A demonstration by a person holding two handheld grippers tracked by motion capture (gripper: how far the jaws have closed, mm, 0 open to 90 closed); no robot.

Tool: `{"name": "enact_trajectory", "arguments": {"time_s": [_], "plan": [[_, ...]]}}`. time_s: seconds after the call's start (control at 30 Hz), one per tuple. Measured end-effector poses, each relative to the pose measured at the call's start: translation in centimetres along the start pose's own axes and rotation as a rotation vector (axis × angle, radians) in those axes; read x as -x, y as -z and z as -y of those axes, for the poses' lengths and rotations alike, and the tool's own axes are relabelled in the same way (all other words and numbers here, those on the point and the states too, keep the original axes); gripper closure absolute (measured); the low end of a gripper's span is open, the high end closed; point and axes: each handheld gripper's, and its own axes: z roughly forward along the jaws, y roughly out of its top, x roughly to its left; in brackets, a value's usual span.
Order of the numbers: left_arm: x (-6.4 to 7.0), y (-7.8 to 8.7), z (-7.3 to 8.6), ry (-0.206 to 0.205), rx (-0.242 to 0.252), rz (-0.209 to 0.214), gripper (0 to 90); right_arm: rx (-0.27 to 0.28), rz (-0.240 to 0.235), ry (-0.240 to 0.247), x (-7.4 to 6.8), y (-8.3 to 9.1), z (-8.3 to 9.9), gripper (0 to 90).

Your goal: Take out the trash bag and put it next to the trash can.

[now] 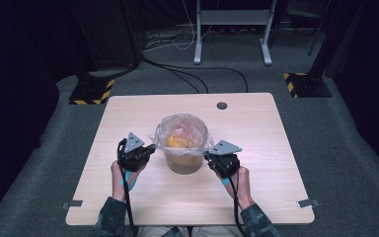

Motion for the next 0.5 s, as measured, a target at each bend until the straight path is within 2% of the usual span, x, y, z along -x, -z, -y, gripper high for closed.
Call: {"name": "enact_trajectory", "arguments": {"time_s": [0.2,0.4,0.5], "plan": [[0.0,0.7,-0.5,-0.005,0.033,-0.011,89.3,-0.001,0.028,-0.016,0.5,0.2,0.0,73.3],[0.2,1.2,-1.3,-0.023,0.054,-0.017,89.3,0.006,0.036,0.003,0.6,0.4,-0.3,86.6],[0.3,1.3,-1.7,-0.026,0.061,-0.017,89.3,0.015,0.043,0.017,0.6,0.7,-0.9,88.5]]}}
